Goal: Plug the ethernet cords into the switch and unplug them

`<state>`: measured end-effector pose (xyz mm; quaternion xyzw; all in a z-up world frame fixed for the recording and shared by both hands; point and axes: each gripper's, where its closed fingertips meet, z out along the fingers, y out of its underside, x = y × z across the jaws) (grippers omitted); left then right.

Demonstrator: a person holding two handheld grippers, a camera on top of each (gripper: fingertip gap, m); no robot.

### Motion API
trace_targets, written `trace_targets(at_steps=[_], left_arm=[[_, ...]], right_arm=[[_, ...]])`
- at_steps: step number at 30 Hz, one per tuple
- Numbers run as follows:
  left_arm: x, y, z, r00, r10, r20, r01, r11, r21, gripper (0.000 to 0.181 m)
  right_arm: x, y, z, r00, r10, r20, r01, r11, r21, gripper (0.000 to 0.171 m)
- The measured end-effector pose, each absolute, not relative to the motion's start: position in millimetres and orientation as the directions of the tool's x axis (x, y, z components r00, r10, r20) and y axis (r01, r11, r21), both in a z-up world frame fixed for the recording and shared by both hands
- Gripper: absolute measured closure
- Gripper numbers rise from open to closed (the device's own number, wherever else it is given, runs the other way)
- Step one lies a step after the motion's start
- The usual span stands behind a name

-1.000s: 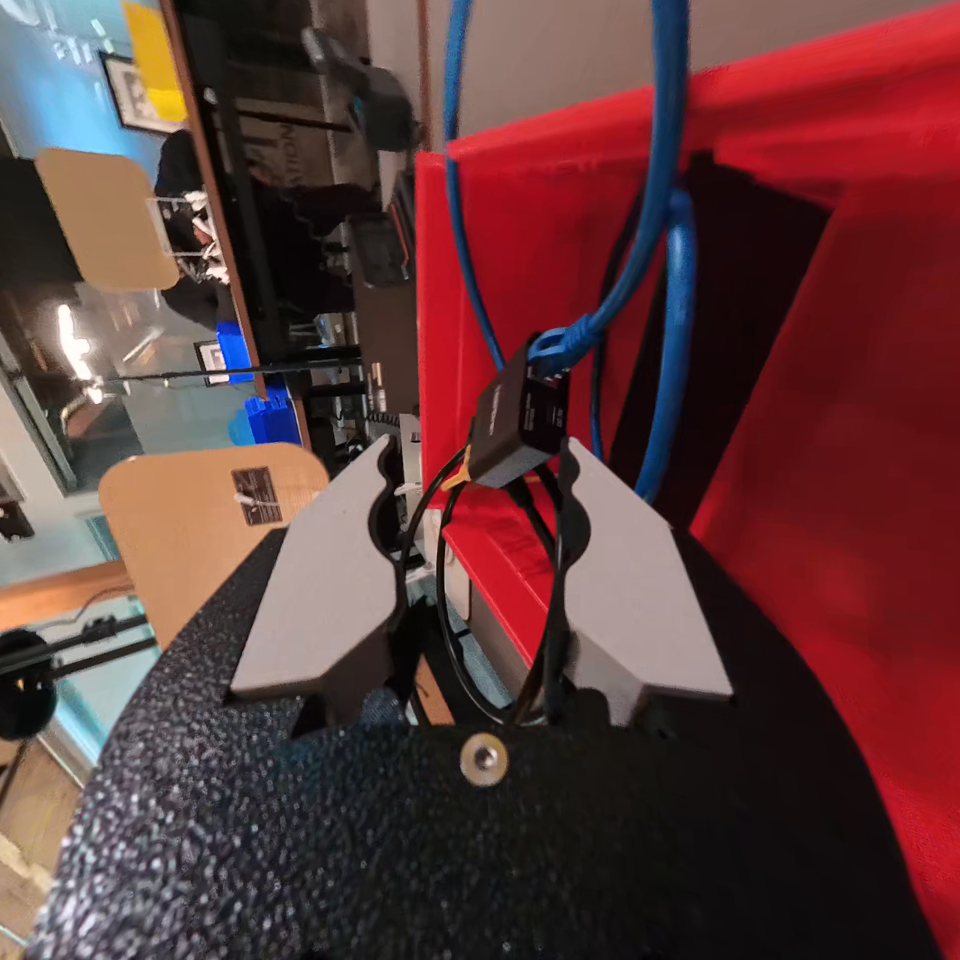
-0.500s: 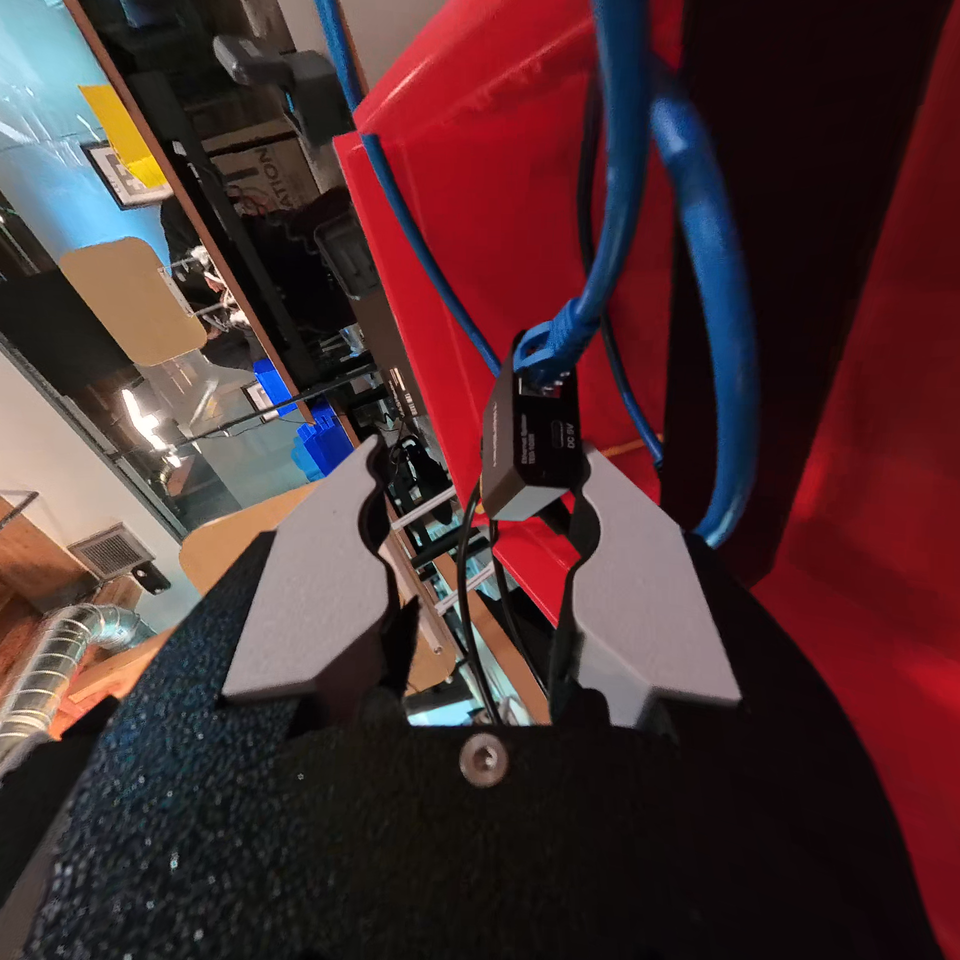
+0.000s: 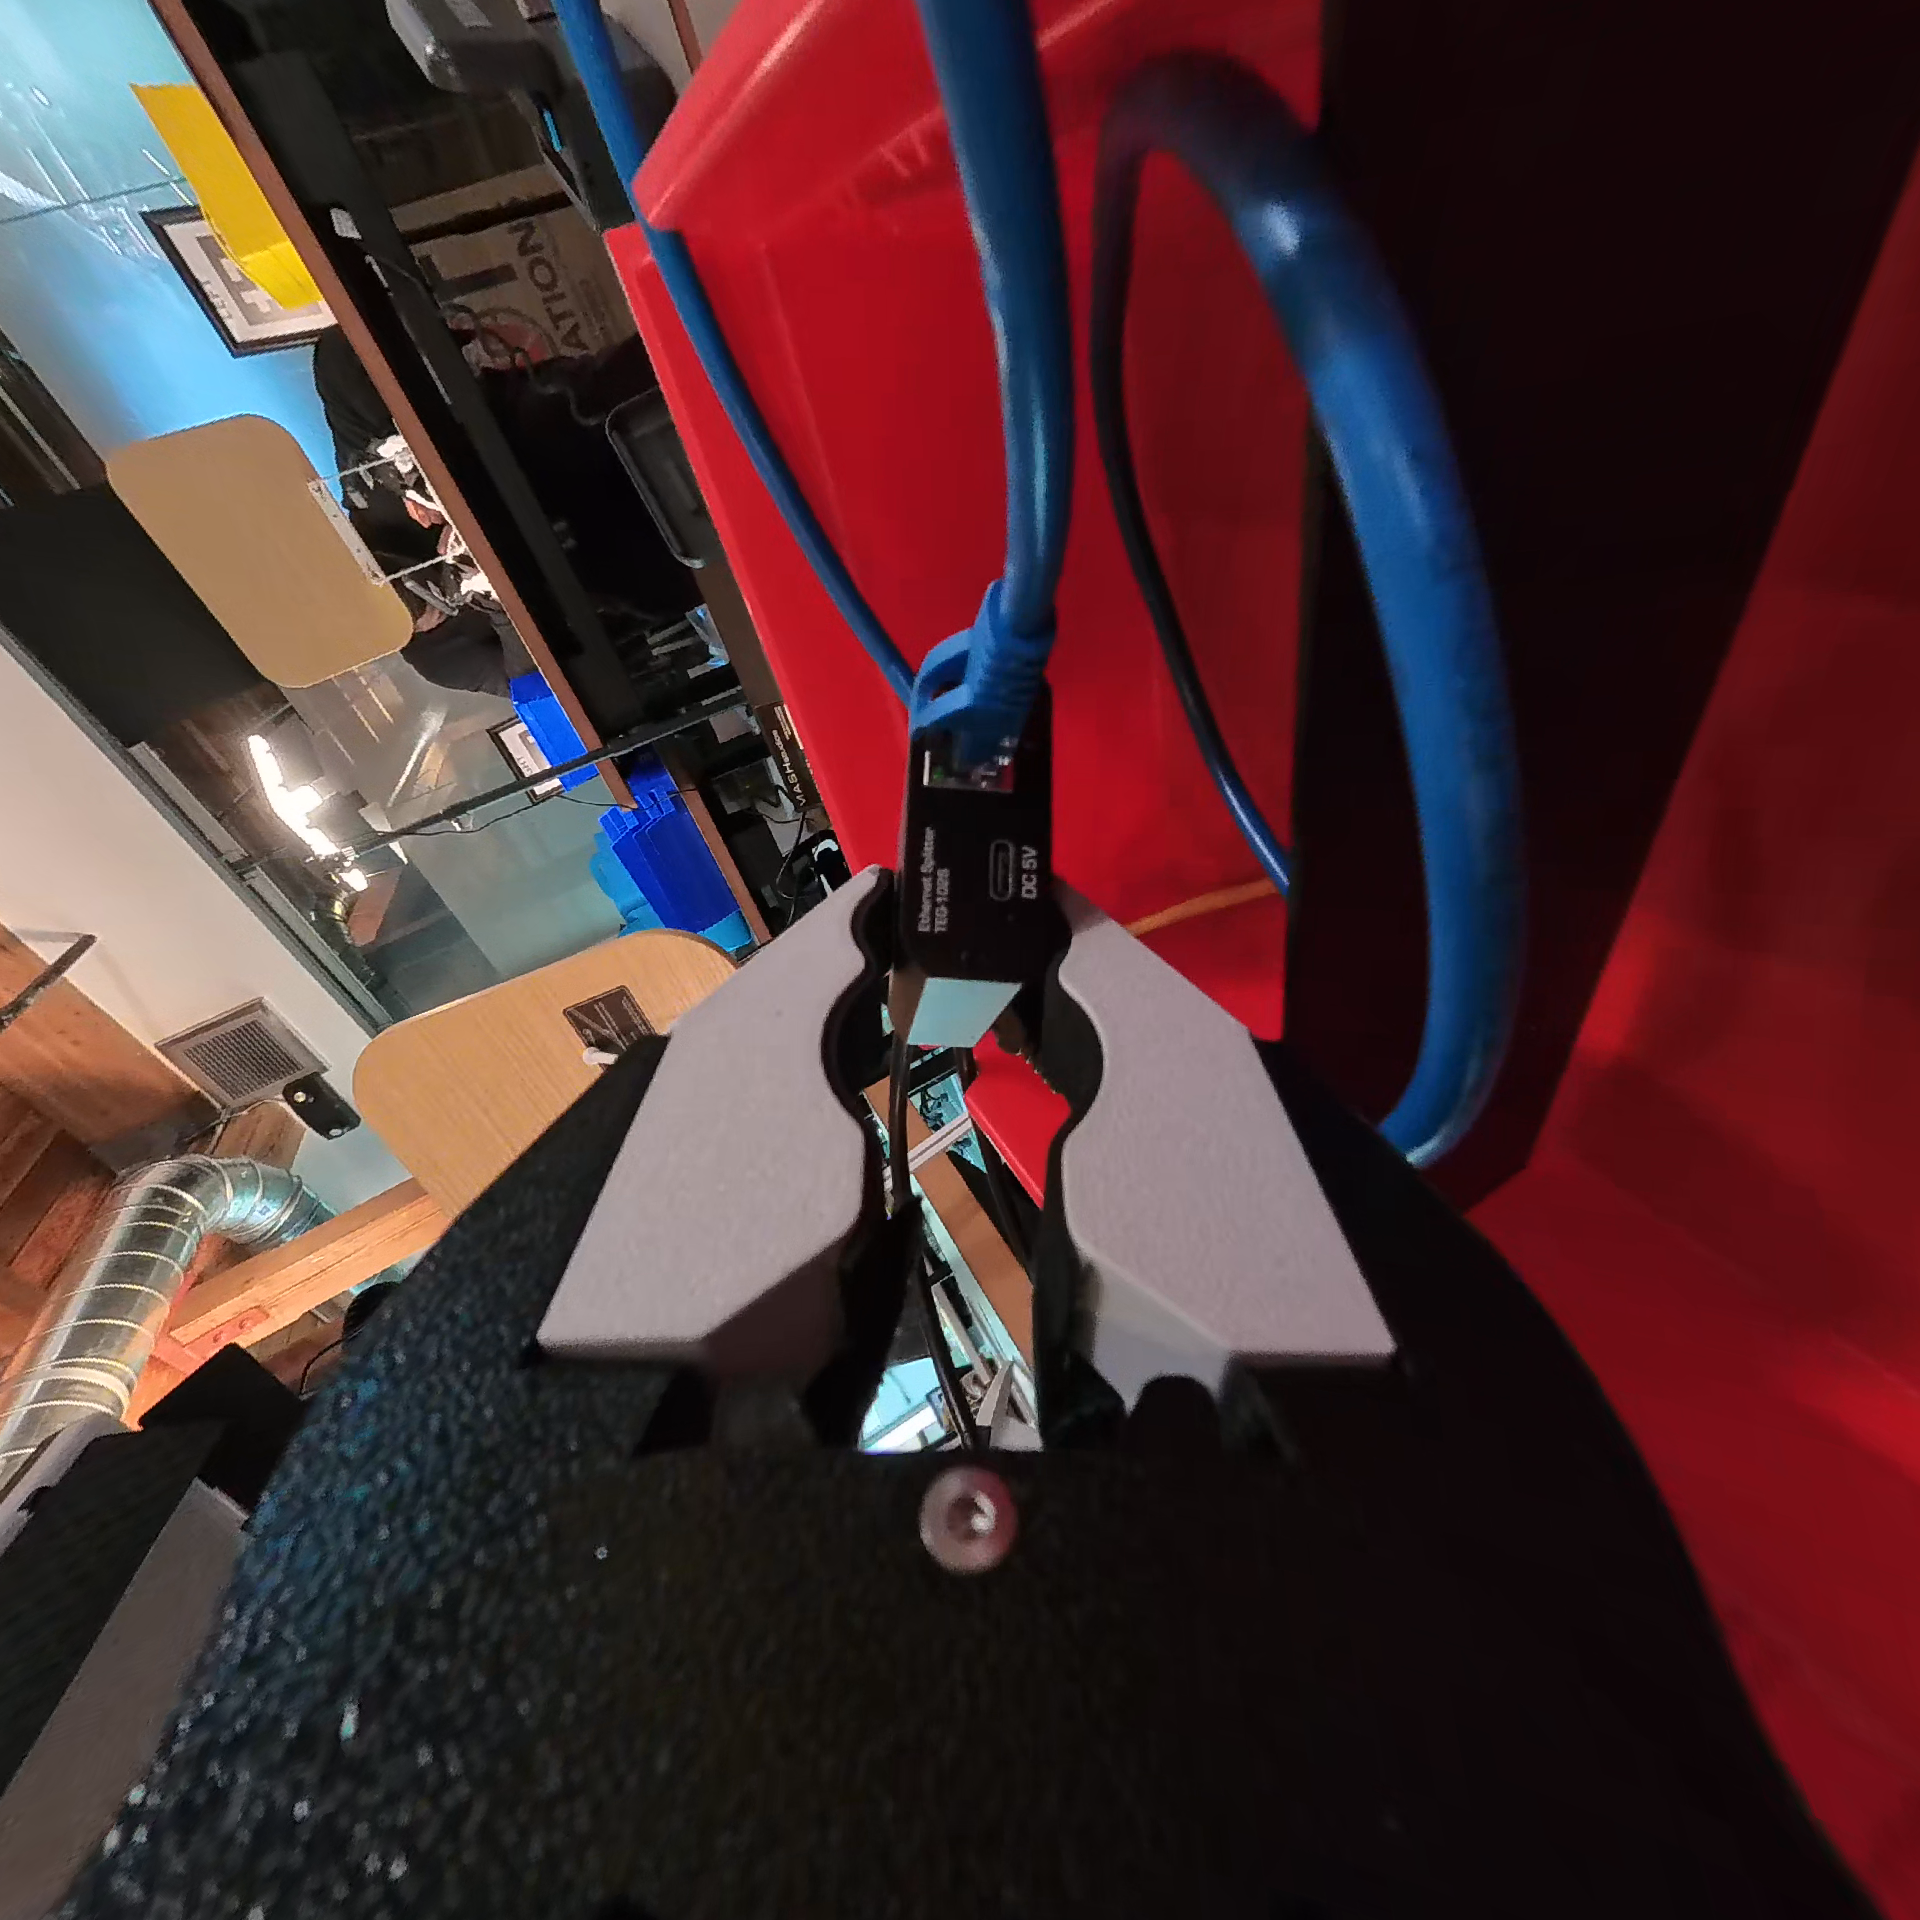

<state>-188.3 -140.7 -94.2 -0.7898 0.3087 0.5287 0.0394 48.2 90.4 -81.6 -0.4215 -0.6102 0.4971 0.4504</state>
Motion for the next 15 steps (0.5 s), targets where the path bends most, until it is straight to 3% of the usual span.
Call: trace_targets(at_steps=[10, 15], left_arm=[[-194.0, -148.3, -70.5, 0.197, -0.421, -0.885, -0.47, -0.833, 0.292, 0.16], [-200.3, -156.9, -0.8, 0.159, -0.199, -0.967, -0.412, -0.904, 0.118, 0.16]], right_arm=[[48.1, 91.5, -83.5, -0.242, 0.962, 0.128, 0.08, 0.151, -0.985, 0.135], [47.9, 91.0, -82.9, -0.241, 0.96, 0.145, 0.077, 0.168, -0.983, 0.136]])
